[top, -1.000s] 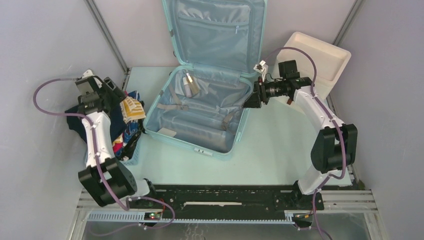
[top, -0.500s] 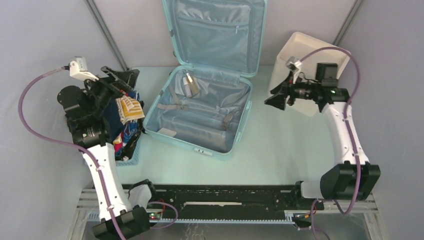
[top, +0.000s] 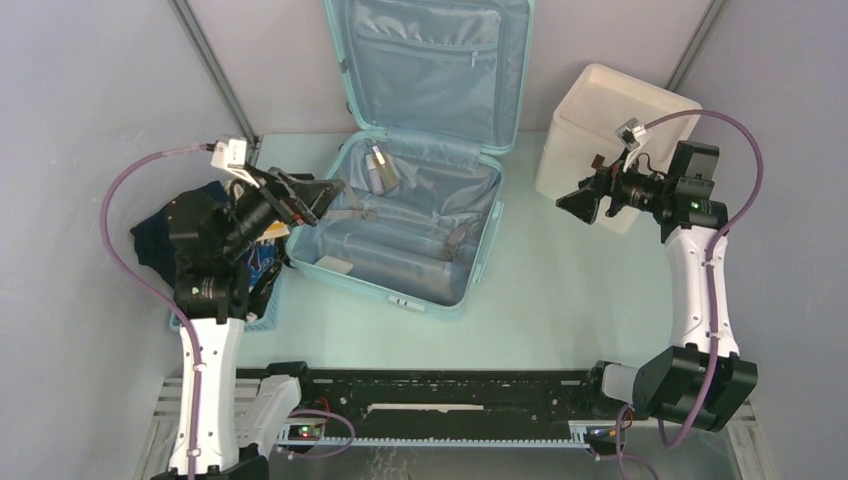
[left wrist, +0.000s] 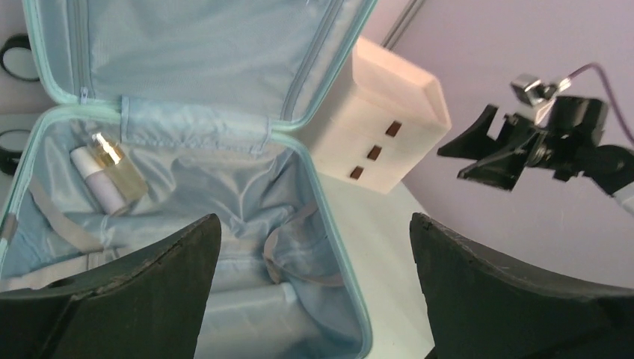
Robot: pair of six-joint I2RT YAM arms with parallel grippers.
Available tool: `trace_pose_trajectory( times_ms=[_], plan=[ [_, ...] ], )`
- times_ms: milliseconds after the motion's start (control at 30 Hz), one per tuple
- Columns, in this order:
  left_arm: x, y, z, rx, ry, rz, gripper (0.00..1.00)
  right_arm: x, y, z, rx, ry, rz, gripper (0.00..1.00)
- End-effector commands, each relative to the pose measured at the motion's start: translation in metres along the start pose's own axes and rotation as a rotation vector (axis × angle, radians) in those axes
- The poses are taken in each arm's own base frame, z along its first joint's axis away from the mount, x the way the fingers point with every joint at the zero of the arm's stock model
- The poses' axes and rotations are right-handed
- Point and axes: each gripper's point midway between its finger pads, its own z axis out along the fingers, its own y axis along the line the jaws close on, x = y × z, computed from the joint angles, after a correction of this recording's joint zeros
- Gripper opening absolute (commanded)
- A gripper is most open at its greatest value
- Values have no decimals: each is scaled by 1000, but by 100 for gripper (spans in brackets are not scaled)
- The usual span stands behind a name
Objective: Open, take out, and arrange the luggage
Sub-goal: Open the drawer in the storage box.
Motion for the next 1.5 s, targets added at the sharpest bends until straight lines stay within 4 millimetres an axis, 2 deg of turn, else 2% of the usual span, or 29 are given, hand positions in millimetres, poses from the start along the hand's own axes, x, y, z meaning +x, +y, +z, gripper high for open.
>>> trace_pose_trajectory(
  times_ms=[0,167,267,400,500,667,933,1167,1467],
  plan=[
    [39,29,0,-79,91,34,100,-10,-28,-6,228,-2,37,95],
    [70,62,-13,-202,158,103,100,-17,-77,-13,590,-50,162,92],
    [80,70,-15,-222,159,115,100,-20,-102,-13,808,-101,213,92],
    [93,84,-17,-255,164,131,100,-17,-122,-3,916,-126,250,88],
    [106,95,-18,-268,175,140,100,-15,-141,-4,998,-161,296,82],
    [124,97,-19,-236,197,142,100,-12,-168,-8,1073,-207,341,75],
    [136,97,-28,-232,215,174,100,-7,-194,12,1082,-191,368,70],
    [139,97,-30,-229,218,179,100,-11,-215,12,1155,-213,383,66],
    [140,98,-30,-232,224,180,100,-10,-221,18,1164,-230,413,56]
  ],
)
